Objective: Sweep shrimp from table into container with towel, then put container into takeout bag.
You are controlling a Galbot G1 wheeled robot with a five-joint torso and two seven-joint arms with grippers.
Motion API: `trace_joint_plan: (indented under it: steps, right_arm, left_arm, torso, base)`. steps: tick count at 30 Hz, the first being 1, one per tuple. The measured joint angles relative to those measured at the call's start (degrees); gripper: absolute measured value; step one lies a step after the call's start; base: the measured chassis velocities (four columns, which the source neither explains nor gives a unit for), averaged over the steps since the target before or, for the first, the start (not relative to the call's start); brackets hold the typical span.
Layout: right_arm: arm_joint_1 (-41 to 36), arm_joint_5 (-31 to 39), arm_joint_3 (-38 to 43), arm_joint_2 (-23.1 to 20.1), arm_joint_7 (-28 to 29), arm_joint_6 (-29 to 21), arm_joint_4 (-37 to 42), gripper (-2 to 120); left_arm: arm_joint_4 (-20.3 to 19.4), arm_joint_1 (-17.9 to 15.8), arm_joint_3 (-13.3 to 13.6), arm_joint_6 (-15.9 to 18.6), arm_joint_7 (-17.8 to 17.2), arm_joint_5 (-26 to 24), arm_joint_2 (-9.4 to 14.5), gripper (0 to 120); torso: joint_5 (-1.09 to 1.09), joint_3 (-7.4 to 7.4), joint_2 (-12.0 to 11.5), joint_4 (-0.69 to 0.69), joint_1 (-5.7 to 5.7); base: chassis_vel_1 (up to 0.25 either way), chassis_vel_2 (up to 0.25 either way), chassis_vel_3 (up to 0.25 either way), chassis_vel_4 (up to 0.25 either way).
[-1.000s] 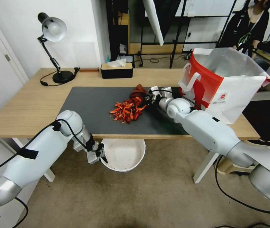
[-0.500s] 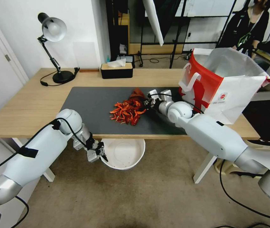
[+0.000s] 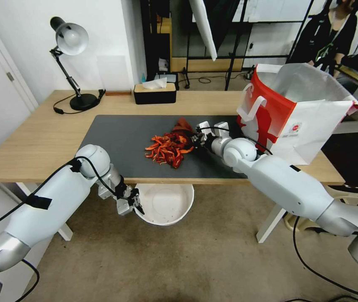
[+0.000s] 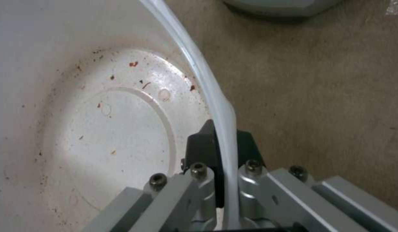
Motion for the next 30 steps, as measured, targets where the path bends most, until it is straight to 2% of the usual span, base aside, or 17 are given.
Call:
trace_joint_plan:
  steps: [8,30]
  right_arm:
    - [-1.98,0.62,0.68,-1.30,1.23,-0.53,3.51,1]
    - [-5.73,2.89,1.39,-4.28,4.57,-2.58,11.44,1]
  left_arm:
    - [-0.31,0.07,0.18,0.00,0.00,-0.21,0.63,0]
    - [-0.67,0.29,-0.04,0.00,0.01,-0.26,0.41,0]
  torso:
    - [0.00,0.00,0.00,0.01,0.00]
    - [0.00,0.00,0.00,0.01,0.00]
  base:
    - [0.000,0.000,0.000,0.000]
    - [0.000,0.000,0.000,0.000]
